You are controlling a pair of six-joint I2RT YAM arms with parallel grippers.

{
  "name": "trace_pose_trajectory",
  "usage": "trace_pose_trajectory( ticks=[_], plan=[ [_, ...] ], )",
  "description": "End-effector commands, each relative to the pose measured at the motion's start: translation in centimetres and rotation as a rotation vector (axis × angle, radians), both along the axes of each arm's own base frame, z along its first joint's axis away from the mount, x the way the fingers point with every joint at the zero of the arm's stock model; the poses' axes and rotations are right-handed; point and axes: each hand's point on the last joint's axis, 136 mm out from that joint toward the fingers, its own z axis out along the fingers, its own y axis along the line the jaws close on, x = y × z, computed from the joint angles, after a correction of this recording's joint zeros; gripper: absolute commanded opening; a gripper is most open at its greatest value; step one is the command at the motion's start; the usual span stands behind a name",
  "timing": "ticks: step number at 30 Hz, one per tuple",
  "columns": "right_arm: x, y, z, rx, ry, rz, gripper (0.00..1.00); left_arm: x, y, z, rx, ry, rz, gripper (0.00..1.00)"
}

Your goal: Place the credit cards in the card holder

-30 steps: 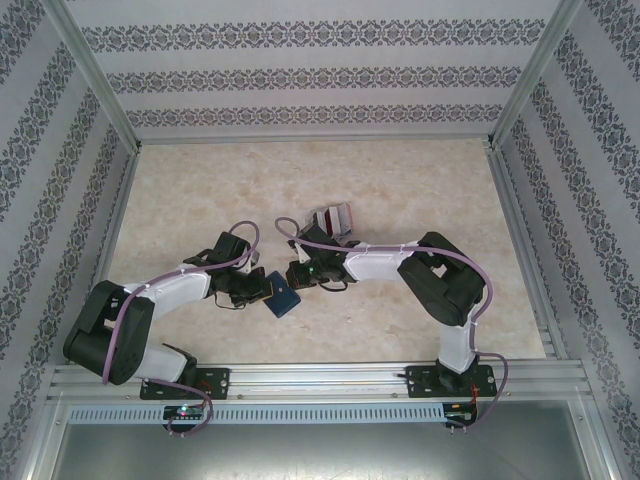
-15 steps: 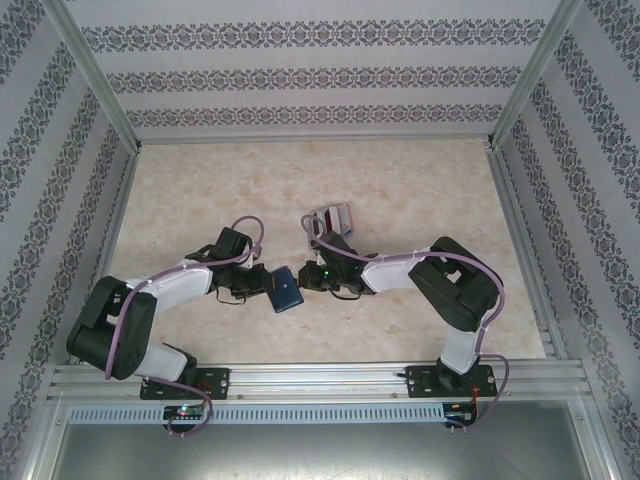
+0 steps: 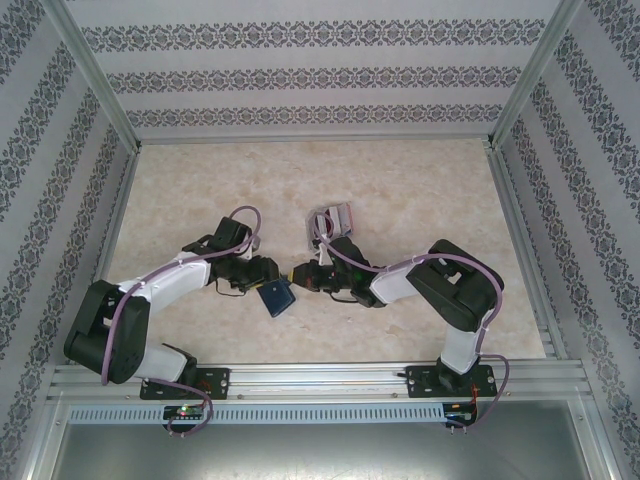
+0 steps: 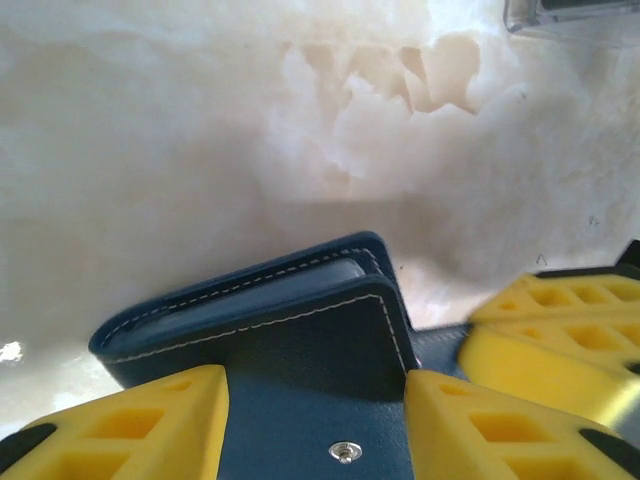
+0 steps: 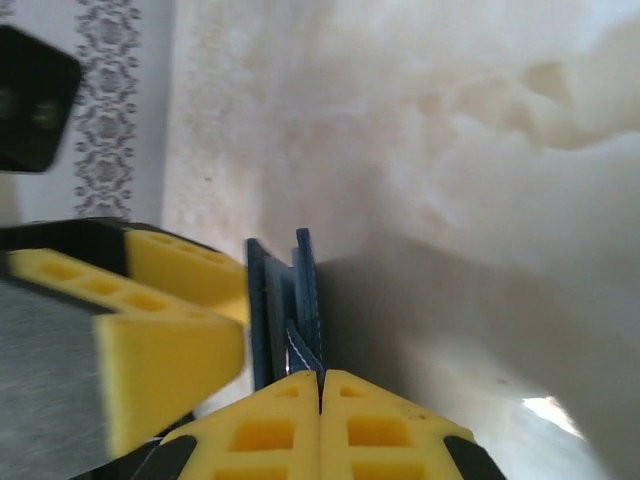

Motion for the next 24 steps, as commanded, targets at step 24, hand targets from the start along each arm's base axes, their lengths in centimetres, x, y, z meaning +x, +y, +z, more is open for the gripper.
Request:
trace_pose_trajectory(
  ticks=[24],
  plan=[
    [0.4, -3.6, -6.3, -0.218, 0.062, -0.045, 0.26, 1.4, 2.2, -3.3, 0.126, 0.06, 0.055, 0.4]
  ],
)
